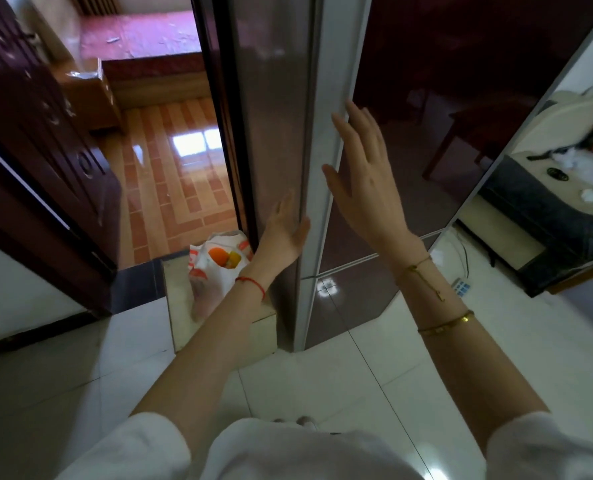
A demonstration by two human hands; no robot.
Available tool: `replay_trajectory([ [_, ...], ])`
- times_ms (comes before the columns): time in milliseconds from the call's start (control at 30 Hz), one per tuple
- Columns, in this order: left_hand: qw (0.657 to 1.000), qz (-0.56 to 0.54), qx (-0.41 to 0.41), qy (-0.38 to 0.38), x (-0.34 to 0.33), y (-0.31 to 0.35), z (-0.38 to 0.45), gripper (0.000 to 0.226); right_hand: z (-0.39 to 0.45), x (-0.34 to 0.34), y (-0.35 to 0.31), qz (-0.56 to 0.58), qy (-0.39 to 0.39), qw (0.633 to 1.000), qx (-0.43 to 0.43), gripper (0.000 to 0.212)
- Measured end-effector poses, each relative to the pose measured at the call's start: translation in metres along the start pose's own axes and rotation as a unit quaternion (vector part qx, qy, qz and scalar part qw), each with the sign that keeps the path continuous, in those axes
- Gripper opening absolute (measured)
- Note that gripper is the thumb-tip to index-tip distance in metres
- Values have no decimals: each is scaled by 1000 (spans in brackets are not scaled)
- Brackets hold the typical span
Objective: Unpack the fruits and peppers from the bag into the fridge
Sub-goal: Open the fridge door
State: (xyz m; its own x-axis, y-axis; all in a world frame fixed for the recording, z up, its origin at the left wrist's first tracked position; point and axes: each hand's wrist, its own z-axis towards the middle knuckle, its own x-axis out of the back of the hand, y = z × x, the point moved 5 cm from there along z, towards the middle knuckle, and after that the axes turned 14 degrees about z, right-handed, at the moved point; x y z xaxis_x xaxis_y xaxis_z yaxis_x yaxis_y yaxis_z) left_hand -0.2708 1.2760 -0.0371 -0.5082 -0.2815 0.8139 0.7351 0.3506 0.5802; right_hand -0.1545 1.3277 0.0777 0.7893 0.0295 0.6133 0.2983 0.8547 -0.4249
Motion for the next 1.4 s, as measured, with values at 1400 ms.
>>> replay_trajectory([
  [1400, 919, -70, -346, 178, -3, 107, -67, 31, -122, 104, 1, -161, 215, 963, -2, 86],
])
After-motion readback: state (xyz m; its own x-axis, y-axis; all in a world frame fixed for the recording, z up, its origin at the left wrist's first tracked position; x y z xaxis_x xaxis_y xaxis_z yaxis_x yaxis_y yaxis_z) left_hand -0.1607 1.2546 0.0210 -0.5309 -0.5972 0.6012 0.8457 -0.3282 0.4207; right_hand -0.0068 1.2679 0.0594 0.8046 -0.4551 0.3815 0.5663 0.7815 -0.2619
